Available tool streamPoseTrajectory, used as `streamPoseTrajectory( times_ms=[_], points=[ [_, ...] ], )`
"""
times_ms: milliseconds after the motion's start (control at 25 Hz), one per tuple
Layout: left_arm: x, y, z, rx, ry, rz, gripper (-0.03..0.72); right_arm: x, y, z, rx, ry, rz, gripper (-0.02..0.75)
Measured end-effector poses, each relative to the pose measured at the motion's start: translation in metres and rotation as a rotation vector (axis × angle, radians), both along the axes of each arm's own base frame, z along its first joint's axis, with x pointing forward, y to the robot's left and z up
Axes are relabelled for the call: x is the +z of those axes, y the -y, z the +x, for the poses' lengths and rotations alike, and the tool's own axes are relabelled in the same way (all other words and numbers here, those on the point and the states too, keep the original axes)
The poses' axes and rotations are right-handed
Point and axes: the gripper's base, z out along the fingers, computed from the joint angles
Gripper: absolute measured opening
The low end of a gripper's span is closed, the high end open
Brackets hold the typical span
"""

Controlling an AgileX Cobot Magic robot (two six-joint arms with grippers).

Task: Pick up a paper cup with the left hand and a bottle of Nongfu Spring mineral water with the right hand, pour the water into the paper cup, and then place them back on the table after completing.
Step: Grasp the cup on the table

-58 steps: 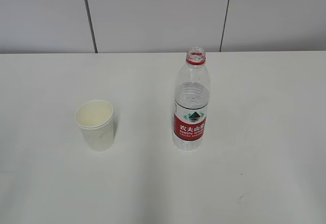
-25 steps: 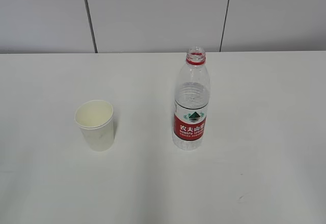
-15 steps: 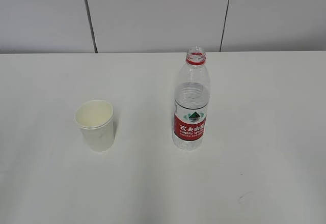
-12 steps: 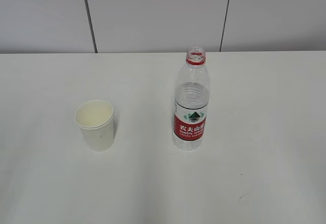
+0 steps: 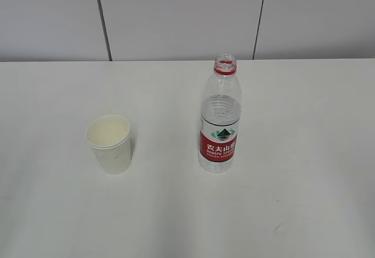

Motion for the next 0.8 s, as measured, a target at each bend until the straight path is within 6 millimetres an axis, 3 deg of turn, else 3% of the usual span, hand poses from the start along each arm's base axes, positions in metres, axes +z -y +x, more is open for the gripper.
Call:
streamPoseTrajectory(
  times_ms=[160,360,800],
  points=[
    [-0.007,-0.001,0.007,0.005,0.027,-0.007,0.5,0.001,0.0,0.006,0.003,0.047,-0.004,0.587],
    [-0.018,0.0,0.017,0.001,0.049,-0.044,0.5,-0.013,-0.002,0.017,0.021,0.093,0.029,0.587],
    [-0.021,-0.003,0.053,0.02,-0.032,-0.062,0.5,-0.037,-0.002,0.034,0.027,0.169,0.047,0.587]
  ],
)
